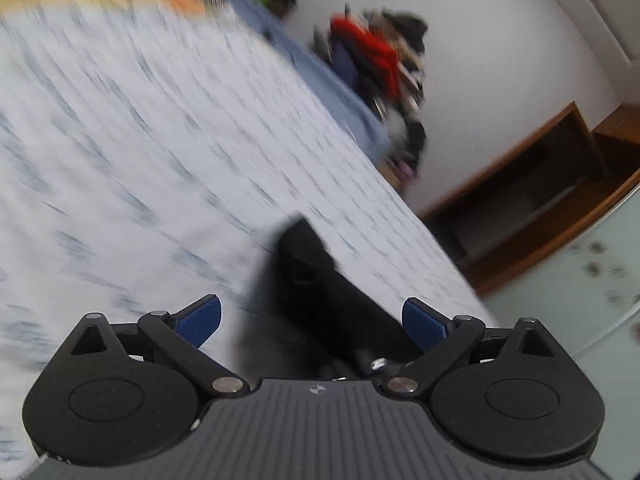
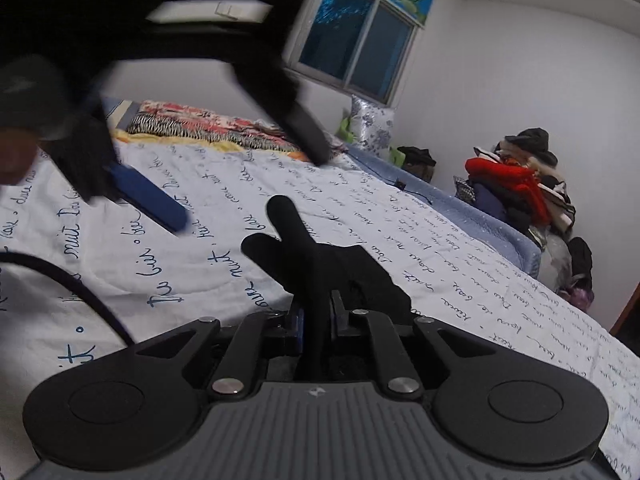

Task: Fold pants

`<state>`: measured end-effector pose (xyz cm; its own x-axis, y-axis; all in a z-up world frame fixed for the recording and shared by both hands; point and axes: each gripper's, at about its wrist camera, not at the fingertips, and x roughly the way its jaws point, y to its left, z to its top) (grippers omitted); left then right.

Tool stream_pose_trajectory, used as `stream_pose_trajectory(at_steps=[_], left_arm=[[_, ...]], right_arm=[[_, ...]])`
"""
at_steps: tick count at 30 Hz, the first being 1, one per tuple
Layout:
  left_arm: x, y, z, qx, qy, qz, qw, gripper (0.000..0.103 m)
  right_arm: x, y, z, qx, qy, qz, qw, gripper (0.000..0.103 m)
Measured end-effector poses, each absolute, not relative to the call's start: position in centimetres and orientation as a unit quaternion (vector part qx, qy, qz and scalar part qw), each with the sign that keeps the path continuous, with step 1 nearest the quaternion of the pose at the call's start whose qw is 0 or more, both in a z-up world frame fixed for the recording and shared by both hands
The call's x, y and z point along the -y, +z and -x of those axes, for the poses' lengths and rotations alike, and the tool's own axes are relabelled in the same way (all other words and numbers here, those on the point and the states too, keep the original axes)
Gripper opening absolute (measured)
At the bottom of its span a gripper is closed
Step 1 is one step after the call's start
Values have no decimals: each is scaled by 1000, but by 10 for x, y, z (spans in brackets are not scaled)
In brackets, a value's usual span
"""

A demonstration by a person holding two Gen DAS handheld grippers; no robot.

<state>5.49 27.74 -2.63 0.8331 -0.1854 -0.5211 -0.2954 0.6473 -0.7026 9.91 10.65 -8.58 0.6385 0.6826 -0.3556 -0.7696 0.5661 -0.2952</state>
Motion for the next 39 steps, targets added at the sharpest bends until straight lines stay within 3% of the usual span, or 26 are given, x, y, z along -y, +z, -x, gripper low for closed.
stream_pose_trajectory(at_steps=[6,8,10,15,25,32,35,36,38,39], left_arm=[[-260,-32,-122,-336,19,385,859,93],[-257,-39,-139,-364,29,373,853,87],[-255,-44,-148,-379,36,354,854,72],[-249,-48,-157,-400,52,310,861,51],[-252,-58,-158,-421,65,295,856,26],[-250,-55,-158,-413,68,284,863,15],[-249,-53,-157,-413,68,280,864,15],[-250,-53,-156,-413,68,282,863,15],[-250,-52,-155,-415,67,279,864,15],[-250,-50,-154,-415,68,275,864,15]], right_arm=[[-103,-92,-98,-108,410,207,882,10],[-102,-92,-101,-112,409,202,883,10],[-102,-92,-103,-115,409,198,883,10],[-101,-92,-102,-121,409,194,883,10],[-106,-95,-102,-131,406,203,881,10],[-110,-96,-103,-142,407,211,877,10],[-99,-91,-104,-146,408,189,881,22],[-90,-87,-105,-155,414,163,882,31],[-62,-77,-115,-190,437,83,875,52],[-45,-72,-124,-217,445,28,868,71]])
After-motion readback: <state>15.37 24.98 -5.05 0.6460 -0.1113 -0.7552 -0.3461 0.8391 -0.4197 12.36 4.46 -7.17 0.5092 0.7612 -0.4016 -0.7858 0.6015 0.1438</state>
